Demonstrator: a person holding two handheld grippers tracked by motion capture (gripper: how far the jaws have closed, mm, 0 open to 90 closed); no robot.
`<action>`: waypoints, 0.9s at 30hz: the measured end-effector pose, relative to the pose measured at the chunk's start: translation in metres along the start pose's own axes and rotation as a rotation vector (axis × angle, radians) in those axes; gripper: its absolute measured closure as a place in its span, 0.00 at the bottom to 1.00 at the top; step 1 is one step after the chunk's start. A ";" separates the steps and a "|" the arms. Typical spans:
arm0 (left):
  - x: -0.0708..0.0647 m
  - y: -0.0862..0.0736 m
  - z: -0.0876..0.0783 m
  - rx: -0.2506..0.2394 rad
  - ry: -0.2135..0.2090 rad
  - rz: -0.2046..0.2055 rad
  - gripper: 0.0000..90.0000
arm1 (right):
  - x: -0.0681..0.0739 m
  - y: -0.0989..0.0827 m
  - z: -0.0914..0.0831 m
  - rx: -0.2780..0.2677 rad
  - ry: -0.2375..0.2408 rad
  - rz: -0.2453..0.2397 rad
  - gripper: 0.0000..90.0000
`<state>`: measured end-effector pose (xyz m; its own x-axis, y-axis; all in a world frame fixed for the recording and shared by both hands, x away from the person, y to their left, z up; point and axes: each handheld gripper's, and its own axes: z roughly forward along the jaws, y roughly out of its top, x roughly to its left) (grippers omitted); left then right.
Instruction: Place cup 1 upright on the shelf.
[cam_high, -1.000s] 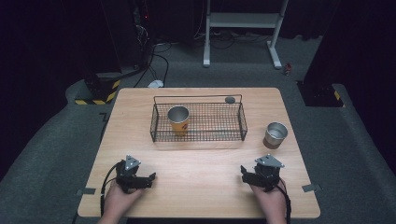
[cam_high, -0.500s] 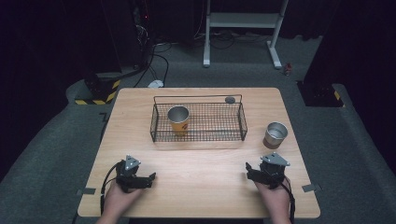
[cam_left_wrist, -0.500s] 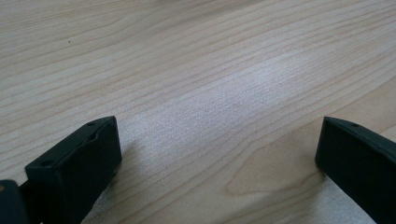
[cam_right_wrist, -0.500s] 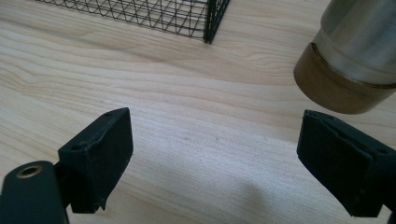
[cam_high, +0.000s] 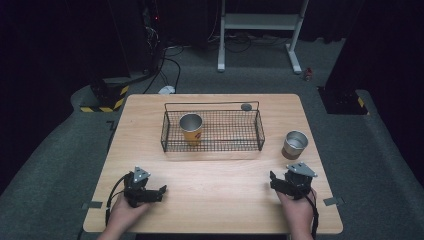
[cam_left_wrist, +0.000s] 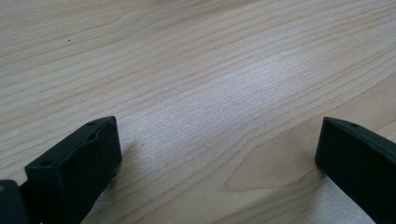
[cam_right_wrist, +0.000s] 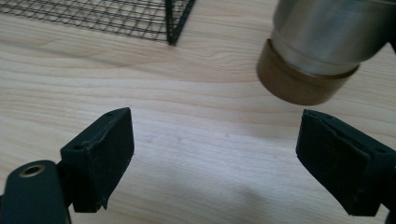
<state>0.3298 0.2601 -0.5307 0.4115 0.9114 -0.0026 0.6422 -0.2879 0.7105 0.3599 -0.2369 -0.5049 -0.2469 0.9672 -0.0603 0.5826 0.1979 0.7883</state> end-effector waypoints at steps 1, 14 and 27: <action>0.000 0.000 0.000 0.000 0.000 0.000 0.01 | -0.004 0.002 0.000 0.006 -0.018 0.018 0.13; 0.000 0.000 0.000 0.001 0.001 0.003 0.01 | -0.023 0.016 0.006 -0.015 -0.071 0.069 0.13; 0.000 0.000 0.000 0.002 0.001 0.004 0.01 | -0.035 0.025 0.019 -0.052 -0.097 0.088 0.11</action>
<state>0.3299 0.2601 -0.5306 0.4132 0.9106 0.0010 0.6416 -0.2920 0.7093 0.3980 -0.2628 -0.4945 -0.1191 0.9918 -0.0460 0.5569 0.1050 0.8239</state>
